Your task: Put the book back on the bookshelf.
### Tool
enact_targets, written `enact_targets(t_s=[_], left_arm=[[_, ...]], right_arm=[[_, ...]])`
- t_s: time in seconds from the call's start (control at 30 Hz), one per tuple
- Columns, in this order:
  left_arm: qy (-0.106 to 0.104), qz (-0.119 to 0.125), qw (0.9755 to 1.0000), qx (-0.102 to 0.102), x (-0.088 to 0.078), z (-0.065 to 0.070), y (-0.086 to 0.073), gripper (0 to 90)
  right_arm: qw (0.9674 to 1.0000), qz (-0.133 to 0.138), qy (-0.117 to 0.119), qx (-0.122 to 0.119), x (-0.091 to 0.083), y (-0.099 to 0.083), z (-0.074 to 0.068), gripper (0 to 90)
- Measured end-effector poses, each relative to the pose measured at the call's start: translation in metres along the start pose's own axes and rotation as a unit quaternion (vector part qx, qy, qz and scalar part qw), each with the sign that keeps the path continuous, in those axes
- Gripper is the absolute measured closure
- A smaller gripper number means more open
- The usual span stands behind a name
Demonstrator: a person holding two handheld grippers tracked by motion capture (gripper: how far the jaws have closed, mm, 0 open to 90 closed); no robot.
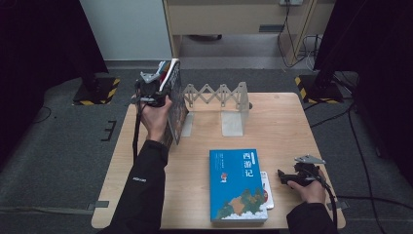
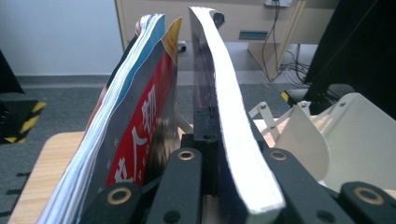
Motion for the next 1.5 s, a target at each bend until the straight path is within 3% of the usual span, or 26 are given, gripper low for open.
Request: enact_targets(t_s=[0.3,0.63,1.1,1.3,1.5], left_arm=[[0.031,0.001,0.9988,0.039,0.006,0.004,-0.009,81.8],[0.035,0.025,0.9989,0.020,0.008,-0.001,-0.018,81.7],[0.021,0.026,0.9990,0.028,0.003,-0.002,-0.033,80.1],[0.015,0.027,0.9991,0.029,0.000,-0.003,-0.038,75.0],[0.004,0.026,0.9995,0.017,-0.003,-0.007,-0.042,63.0]], right_arm=[[1.0000,-0.001,0.000,0.003,0.000,0.000,0.000,2.7],[1.0000,-0.003,0.003,0.003,0.000,0.000,0.000,2.4],[1.0000,-0.003,0.003,0.003,0.000,0.000,0.000,2.4],[1.0000,-0.003,0.003,0.003,0.000,0.000,0.000,2.4],[1.0000,-0.003,0.003,0.003,0.000,0.000,0.000,2.4]])
Point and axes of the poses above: each handheld gripper's, and its own axes: x roughly forward along the jaws, y roughly out of its top, z roughly to its right, the point moved 2 cm from there along x, roughly forward along the jaws, and after that the axes turned 2 degrees about -y, right-handed, at the moved point
